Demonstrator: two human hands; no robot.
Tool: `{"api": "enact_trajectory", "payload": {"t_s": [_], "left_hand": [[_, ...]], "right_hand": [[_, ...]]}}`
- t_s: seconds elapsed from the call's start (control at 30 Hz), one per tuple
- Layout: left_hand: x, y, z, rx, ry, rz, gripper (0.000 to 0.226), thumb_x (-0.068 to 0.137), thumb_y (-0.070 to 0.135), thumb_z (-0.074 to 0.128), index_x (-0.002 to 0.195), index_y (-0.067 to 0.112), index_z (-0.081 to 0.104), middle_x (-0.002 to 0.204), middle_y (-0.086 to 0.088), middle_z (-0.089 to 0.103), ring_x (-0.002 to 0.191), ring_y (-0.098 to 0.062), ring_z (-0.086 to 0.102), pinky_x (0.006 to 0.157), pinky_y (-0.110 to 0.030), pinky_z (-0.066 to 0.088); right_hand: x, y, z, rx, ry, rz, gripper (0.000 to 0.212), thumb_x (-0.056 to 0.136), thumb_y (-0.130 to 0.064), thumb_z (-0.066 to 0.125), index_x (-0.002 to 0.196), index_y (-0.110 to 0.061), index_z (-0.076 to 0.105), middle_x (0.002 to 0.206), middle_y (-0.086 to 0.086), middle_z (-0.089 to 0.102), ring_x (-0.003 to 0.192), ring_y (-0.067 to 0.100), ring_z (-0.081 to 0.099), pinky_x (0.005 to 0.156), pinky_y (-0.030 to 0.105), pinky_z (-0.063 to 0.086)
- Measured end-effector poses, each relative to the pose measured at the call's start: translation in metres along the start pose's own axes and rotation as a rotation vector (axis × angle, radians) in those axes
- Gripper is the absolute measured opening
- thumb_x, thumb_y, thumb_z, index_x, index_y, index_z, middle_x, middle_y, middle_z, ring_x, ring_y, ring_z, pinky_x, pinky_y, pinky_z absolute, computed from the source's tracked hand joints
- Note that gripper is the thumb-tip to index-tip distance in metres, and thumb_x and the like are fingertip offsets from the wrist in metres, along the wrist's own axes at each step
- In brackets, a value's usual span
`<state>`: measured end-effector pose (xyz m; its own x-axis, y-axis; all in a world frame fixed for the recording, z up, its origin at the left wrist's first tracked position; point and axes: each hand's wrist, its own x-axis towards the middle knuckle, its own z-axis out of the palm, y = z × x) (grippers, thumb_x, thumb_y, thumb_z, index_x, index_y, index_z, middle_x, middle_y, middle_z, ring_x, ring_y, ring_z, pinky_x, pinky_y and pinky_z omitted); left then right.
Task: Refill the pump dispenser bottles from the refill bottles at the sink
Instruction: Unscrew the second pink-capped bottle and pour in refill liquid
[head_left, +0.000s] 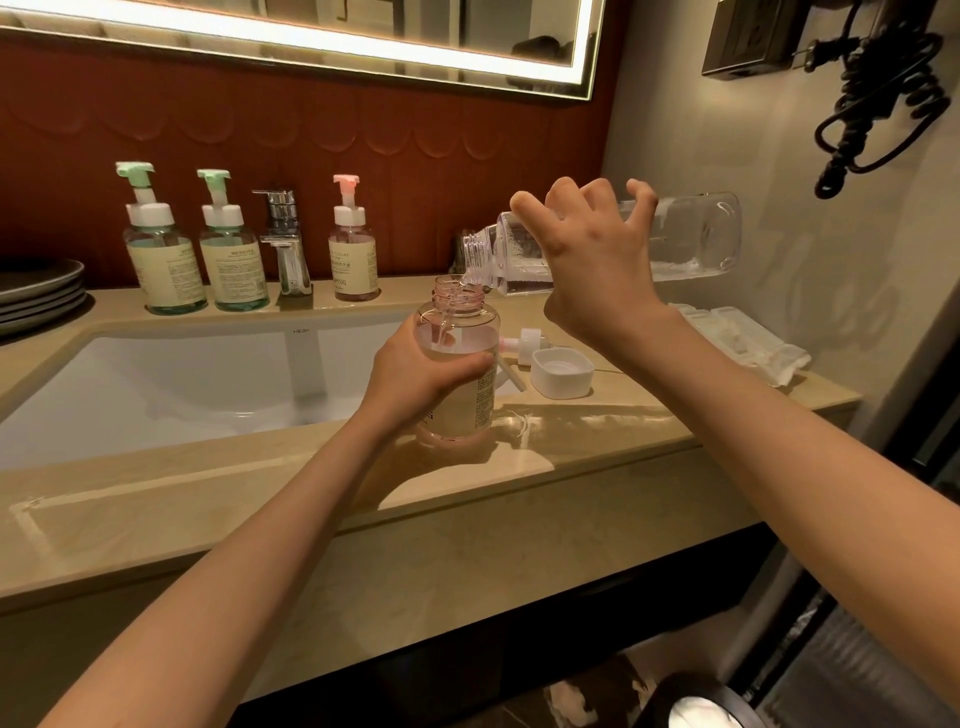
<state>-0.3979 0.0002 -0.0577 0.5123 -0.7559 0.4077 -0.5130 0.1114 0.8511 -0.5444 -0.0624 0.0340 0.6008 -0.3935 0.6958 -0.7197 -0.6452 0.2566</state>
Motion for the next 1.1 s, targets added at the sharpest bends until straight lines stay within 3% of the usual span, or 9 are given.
{"api": "enact_trajectory", "payload": {"t_s": [0.73,0.83,0.93,1.1], "left_hand": [[-0.0008,-0.0002,-0.0003,-0.001,0.004,0.0,0.071,0.069,0.032,0.079,0.13,0.014,0.046,0.125,-0.001,0.056,0.107,-0.013,0.05,0.084,-0.024,0.04],[-0.0007,0.0,-0.0001,-0.002,-0.004,-0.003,0.079,0.063,0.039,0.082,0.13,0.014,0.046,0.126,-0.001,0.056,0.106,-0.012,0.05,0.085,-0.025,0.041],[-0.0022,0.0011,0.0,-0.01,-0.014,-0.007,0.088,0.052,0.05,0.072,0.129,0.017,0.047,0.126,0.0,0.057,0.107,-0.013,0.051,0.086,-0.026,0.042],[-0.002,0.0012,-0.0007,0.01,-0.024,-0.009,0.087,0.057,0.047,0.077,0.131,0.014,0.045,0.129,-0.002,0.055,0.111,-0.015,0.051,0.087,-0.027,0.042]], "right_hand": [[0.0002,-0.0007,-0.0016,-0.008,0.008,-0.005,0.07,0.075,0.005,0.054,0.136,-0.023,0.035,0.128,0.009,0.042,0.121,0.03,0.036,0.108,0.052,0.015],[0.0003,-0.0005,-0.0014,-0.005,0.009,-0.007,0.069,0.076,0.005,0.054,0.136,-0.024,0.035,0.128,0.009,0.042,0.121,0.03,0.036,0.108,0.052,0.015],[0.0005,-0.0007,-0.001,-0.003,0.021,-0.011,0.069,0.075,0.006,0.055,0.135,-0.023,0.037,0.127,0.01,0.043,0.12,0.031,0.037,0.107,0.053,0.016],[0.0013,-0.0006,-0.0023,-0.003,0.018,-0.017,0.069,0.076,0.006,0.054,0.136,-0.024,0.036,0.129,0.009,0.042,0.123,0.03,0.036,0.108,0.052,0.014]]}}
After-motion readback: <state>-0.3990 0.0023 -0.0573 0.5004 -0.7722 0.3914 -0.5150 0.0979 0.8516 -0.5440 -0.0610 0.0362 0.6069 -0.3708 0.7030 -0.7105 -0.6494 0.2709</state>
